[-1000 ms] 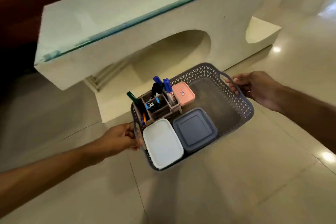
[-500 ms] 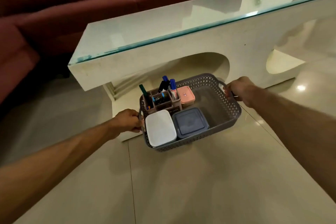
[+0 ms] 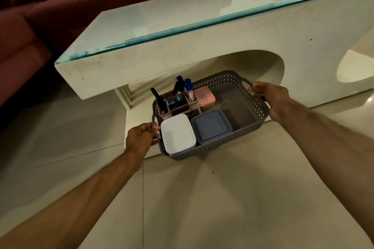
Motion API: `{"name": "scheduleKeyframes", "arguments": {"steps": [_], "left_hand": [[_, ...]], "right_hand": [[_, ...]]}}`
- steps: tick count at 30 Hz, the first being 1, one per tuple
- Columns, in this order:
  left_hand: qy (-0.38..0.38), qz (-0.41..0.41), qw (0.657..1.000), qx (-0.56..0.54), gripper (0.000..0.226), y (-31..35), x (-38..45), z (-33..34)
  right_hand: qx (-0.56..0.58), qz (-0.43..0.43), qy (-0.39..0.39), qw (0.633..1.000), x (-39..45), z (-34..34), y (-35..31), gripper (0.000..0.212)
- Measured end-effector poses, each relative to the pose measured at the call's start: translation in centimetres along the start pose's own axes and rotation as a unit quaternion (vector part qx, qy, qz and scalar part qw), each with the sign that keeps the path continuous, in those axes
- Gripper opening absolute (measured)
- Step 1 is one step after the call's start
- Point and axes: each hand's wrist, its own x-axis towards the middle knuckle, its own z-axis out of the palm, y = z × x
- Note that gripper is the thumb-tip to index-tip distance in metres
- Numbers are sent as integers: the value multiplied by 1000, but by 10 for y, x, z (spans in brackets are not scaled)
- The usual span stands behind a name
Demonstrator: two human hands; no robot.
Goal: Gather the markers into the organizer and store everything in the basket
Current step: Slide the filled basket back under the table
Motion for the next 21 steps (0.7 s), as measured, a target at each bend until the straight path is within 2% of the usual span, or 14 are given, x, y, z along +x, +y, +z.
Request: {"name": "scheduleKeyframes", "arguments": {"steps": [3, 5, 7, 9, 11, 13, 15, 17, 21], "left_hand": [[42, 7, 998, -35, 14, 5, 10, 10], [56, -2, 997, -48, 16, 4, 15, 17], [88, -23, 995, -48, 16, 3, 7, 22], [110, -67, 992, -10, 24, -5, -15, 24], [71, -144, 987, -17, 43, -13, -42, 25], [3, -206, 973, -102, 49, -14, -65, 32], [-16, -209, 963, -168, 45, -13, -73, 38], [12, -191, 965, -179, 39, -11, -73, 44], [60, -144, 964, -217, 39, -10, -70, 52]], "right_hand": [[47, 7, -36, 998, 10, 0, 10, 20], [37, 16, -21, 999, 14, -9, 23, 21], [-4, 20, 16, 1000, 15, -21, 34, 23], [-107, 15, 31, 994, 13, -36, 41, 35], [-188, 25, 17, 982, 9, -46, 41, 47], [-210, 53, -21, 976, 4, -56, 37, 57], [-201, 88, -77, 973, -2, -56, 33, 55], [-174, 99, -112, 973, -6, -53, 30, 47], [-151, 71, -113, 979, -7, -46, 29, 28]]}}
